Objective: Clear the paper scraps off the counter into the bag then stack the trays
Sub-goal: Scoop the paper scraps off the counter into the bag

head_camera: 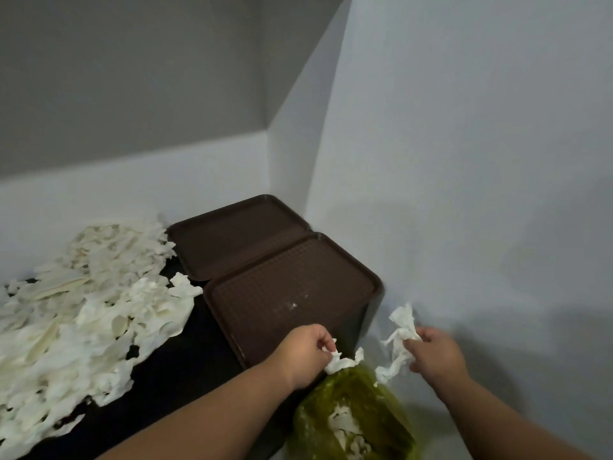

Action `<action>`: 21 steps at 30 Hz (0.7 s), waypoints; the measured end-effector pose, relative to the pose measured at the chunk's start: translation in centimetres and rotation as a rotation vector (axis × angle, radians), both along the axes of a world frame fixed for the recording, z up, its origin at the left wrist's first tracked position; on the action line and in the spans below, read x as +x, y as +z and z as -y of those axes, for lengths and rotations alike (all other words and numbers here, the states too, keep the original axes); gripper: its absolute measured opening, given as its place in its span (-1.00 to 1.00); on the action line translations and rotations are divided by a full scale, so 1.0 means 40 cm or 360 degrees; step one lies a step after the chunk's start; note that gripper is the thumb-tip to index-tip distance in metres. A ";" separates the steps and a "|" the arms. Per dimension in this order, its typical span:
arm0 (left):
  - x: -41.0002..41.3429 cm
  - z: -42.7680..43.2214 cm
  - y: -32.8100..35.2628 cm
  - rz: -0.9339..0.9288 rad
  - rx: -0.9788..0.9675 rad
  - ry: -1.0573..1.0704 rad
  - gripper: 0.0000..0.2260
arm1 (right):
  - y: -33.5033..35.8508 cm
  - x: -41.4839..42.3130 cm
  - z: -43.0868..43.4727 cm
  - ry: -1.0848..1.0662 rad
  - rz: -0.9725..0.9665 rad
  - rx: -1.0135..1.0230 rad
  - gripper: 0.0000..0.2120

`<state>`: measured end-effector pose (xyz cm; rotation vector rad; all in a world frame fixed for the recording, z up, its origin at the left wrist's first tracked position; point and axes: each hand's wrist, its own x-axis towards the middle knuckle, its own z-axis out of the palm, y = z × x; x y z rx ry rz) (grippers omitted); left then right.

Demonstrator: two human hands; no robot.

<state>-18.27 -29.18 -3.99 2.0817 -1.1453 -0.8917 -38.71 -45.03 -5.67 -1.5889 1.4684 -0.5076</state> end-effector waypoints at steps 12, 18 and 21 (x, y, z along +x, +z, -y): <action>-0.118 0.208 -0.113 -0.0044 0.0237 -0.0030 -0.90 | -0.134 -0.086 0.110 0.0060 -0.0132 0.0285 -0.92; -0.141 0.268 -0.146 -0.0187 0.0297 0.0031 -0.83 | -0.176 -0.080 0.140 0.0107 -0.0062 0.0469 -0.74; -0.143 0.282 -0.155 -0.0257 0.0313 0.0031 -0.81 | -0.179 -0.071 0.139 0.0146 -0.0077 0.0542 -0.75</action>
